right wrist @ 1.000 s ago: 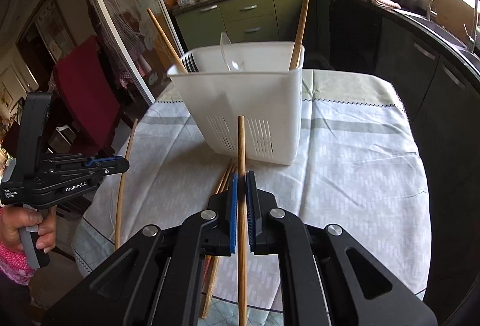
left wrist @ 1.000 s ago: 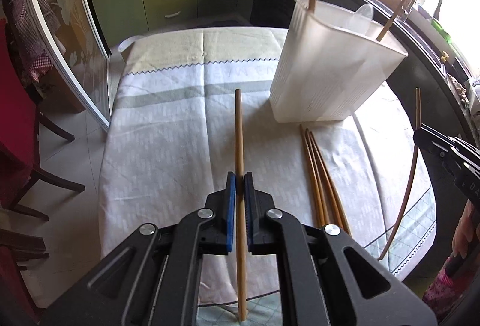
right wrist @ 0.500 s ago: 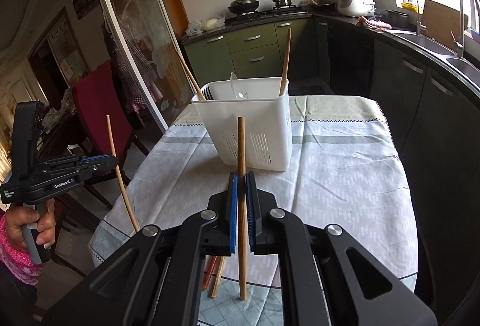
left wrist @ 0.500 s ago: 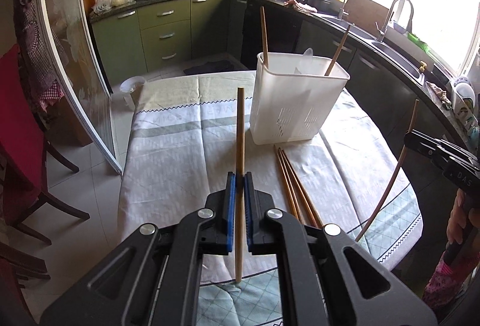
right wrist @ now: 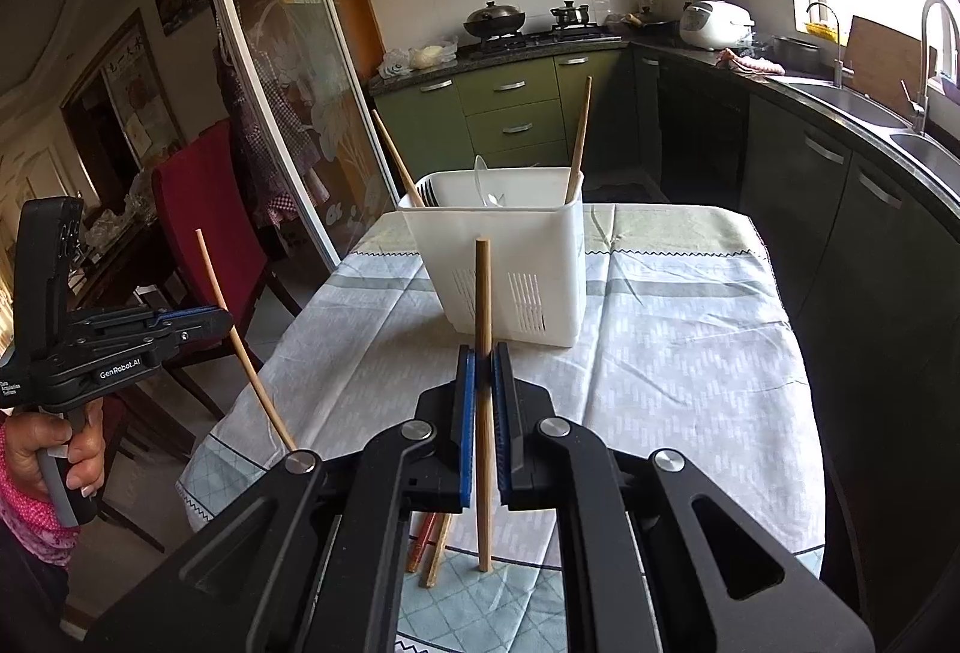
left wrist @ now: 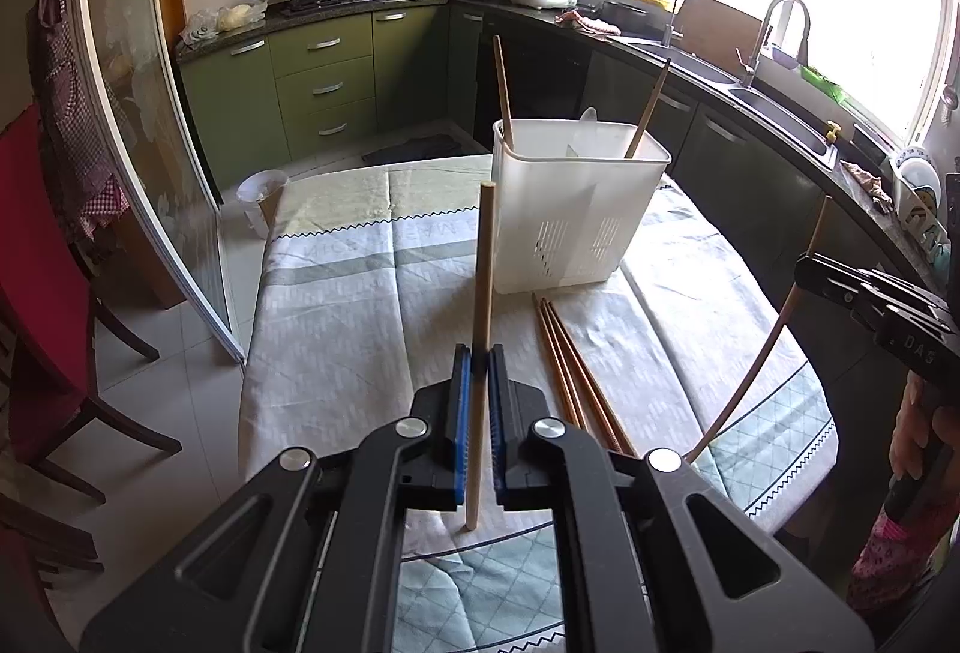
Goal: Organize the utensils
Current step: 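Lift both held chopsticks upright with both grippers toward the white holder, then lower both chopsticks into the white holder and open both grippers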
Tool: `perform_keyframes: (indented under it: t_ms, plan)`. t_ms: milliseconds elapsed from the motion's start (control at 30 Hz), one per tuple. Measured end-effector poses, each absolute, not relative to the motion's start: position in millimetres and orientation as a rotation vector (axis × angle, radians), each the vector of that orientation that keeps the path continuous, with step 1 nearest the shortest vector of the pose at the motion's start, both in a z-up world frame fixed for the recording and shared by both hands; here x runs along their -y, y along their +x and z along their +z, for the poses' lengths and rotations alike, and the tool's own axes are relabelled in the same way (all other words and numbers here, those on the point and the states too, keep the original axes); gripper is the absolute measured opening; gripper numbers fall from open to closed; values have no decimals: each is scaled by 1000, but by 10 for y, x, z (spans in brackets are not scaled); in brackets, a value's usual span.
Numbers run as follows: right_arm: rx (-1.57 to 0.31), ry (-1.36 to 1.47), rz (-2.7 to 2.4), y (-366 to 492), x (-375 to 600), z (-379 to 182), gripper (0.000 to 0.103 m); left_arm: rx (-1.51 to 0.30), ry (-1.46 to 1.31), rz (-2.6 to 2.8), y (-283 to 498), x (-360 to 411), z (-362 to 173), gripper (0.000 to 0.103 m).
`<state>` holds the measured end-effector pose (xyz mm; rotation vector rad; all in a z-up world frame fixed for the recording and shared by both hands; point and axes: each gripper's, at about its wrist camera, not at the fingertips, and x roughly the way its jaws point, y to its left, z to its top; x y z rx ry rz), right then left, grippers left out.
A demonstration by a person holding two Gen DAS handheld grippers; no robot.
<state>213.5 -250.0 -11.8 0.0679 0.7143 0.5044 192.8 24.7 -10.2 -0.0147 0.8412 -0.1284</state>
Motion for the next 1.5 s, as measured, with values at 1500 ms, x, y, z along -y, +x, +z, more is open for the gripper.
perform_keyframes:
  t_ms: [1500]
  plan:
    - [-437, 229, 484, 3248, 2769, 1606, 7, -522, -66, -203, 3019, 144, 1597, 6]
